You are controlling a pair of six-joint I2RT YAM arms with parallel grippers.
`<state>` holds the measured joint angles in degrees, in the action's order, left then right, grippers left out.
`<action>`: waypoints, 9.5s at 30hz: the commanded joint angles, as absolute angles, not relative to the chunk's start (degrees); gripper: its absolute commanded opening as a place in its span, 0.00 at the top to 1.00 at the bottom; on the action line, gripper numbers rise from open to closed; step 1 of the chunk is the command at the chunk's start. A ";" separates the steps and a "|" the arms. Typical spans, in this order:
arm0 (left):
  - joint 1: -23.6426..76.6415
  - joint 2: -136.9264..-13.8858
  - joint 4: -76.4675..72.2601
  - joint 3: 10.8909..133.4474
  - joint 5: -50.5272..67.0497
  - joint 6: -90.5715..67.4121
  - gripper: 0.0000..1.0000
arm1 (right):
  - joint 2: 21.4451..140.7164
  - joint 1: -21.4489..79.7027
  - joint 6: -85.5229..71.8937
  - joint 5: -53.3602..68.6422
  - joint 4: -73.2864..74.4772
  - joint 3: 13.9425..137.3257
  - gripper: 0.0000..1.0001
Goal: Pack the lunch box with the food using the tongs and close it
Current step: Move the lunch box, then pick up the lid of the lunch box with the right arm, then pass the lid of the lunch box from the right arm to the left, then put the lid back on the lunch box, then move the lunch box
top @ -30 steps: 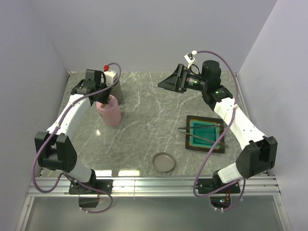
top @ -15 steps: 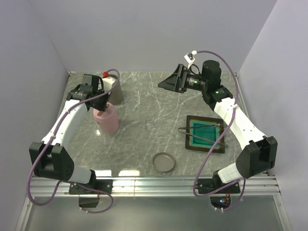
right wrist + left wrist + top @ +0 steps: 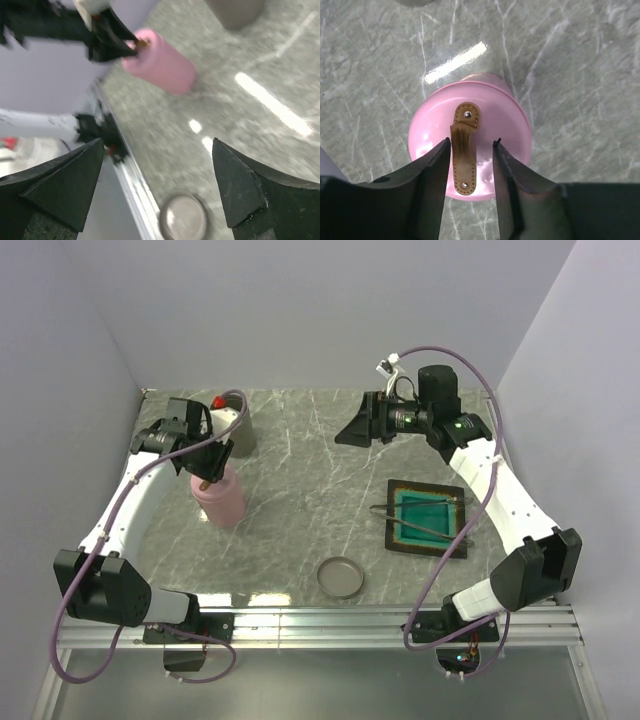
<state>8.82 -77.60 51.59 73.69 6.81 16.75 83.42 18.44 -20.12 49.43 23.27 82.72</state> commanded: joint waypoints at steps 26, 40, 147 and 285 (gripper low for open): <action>8.00 -72.34 42.81 89.30 42.80 1.32 0.20 | 70.93 60.99 35.84 23.20 47.47 56.45 0.19; 8.00 -71.01 41.40 86.84 45.62 0.62 0.20 | 71.72 64.78 57.38 21.10 33.14 41.93 0.30; 22.76 -69.17 -51.77 51.42 61.79 -41.31 0.41 | 76.64 27.77 -108.19 53.17 -66.44 52.21 1.00; 4.31 -114.87 60.46 113.99 11.78 22.50 1.00 | 83.32 17.40 4.83 41.92 45.44 78.93 0.00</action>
